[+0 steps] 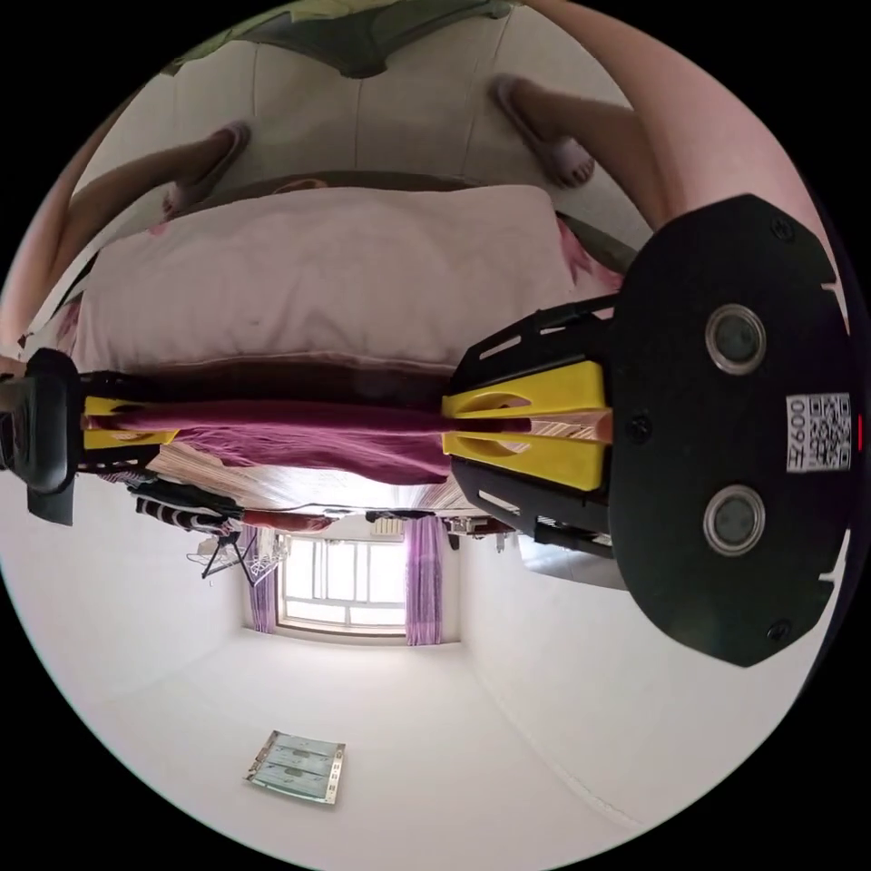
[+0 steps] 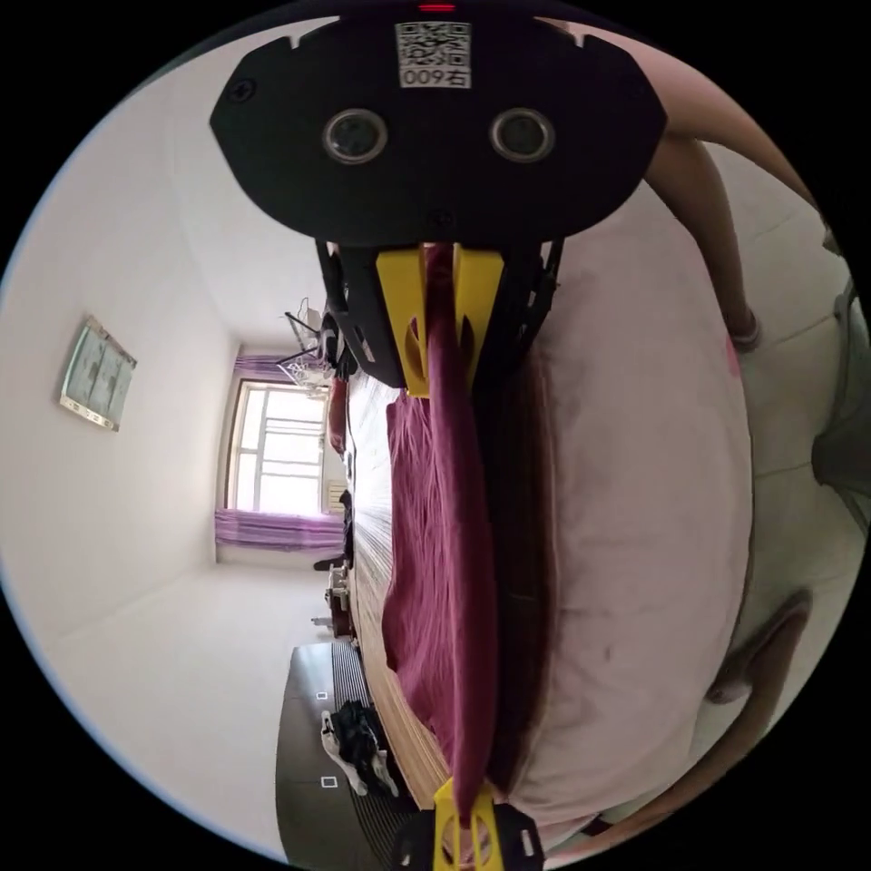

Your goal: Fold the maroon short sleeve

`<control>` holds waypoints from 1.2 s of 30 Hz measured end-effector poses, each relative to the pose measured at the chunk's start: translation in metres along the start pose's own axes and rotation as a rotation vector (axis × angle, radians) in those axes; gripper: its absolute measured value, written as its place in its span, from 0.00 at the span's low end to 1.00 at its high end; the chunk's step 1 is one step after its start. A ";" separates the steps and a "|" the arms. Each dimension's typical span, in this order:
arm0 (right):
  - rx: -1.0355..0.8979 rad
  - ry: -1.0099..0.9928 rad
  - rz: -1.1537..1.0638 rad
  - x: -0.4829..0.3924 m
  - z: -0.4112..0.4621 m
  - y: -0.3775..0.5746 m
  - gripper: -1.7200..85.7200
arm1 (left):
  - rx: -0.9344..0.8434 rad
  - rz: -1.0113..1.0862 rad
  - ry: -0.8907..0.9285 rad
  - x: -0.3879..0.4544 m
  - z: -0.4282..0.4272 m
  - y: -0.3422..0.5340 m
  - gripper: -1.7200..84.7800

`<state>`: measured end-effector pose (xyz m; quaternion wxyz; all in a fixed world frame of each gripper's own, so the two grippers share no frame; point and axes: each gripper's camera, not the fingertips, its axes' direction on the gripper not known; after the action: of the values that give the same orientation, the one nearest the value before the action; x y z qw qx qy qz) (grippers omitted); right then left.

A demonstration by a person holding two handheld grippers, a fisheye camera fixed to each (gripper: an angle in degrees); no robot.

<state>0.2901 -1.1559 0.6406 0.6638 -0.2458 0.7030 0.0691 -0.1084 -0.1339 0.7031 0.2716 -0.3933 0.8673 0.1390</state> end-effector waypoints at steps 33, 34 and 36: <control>-0.001 -0.414 -0.168 0.166 0.156 0.157 0.01 | 0.062 0.002 0.576 -0.166 0.021 0.037 0.06; -0.007 -0.531 -0.186 0.206 0.150 0.167 0.01 | 0.059 0.016 0.610 -0.184 0.014 0.035 0.06; -0.023 -0.645 -0.163 0.267 0.144 0.185 0.01 | 0.085 0.084 0.568 -0.255 -0.038 0.029 0.06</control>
<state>0.3398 -1.0019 0.3242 0.8527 -0.2740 0.4338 0.0981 -0.0057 0.0227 0.8830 0.0280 -0.3683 0.9293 -0.0021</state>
